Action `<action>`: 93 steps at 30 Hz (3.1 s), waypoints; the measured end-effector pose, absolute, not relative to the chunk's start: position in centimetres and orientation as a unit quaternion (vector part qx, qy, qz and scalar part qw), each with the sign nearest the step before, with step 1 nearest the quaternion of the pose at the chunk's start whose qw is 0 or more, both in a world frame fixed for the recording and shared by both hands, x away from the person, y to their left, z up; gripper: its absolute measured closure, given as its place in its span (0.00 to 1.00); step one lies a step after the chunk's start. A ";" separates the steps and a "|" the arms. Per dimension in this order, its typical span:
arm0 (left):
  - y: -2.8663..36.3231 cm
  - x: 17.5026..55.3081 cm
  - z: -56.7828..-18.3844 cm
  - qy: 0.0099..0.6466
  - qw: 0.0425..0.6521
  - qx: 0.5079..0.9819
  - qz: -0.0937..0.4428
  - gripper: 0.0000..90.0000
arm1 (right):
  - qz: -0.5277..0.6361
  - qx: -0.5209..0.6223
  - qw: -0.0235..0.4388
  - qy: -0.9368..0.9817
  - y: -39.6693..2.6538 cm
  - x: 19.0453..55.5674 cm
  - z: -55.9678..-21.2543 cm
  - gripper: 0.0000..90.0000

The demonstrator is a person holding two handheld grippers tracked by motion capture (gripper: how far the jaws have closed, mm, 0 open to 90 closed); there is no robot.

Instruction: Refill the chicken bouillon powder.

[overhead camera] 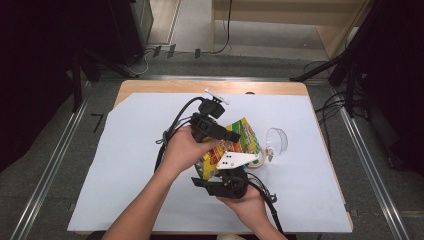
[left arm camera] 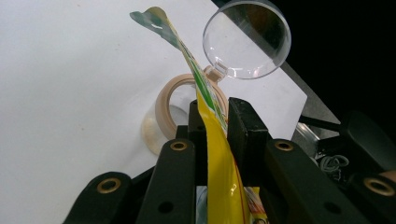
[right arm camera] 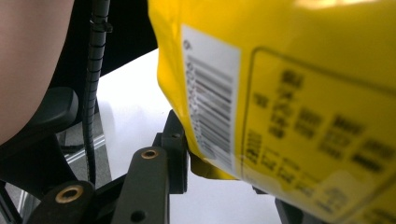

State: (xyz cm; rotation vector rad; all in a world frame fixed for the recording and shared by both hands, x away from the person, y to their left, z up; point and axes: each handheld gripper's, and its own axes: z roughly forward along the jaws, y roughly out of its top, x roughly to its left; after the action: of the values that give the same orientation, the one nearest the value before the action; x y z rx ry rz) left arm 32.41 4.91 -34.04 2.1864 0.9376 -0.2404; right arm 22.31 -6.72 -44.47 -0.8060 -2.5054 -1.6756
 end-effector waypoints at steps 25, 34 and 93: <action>5.2 33.1 -34.6 0.367 0.366 0.849 -0.105 0.89 | -0.528 -0.241 -0.015 -0.814 -6.5 22.2 -44.6 0.73; 5.6 33.5 -34.6 0.372 0.368 0.844 -0.117 0.89 | -0.522 -0.237 -0.022 -0.819 -6.4 22.1 -44.2 0.74; 4.4 34.2 -33.1 0.393 0.344 0.848 -0.089 0.89 | -0.532 -0.242 0.002 -0.811 -6.4 23.8 -43.6 0.75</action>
State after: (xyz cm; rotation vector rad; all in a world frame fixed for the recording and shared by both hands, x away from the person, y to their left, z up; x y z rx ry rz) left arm 34.16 4.42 -33.10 2.2041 1.0198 -0.2324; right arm 23.80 -6.42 -43.64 -0.7597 -2.5451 -1.6691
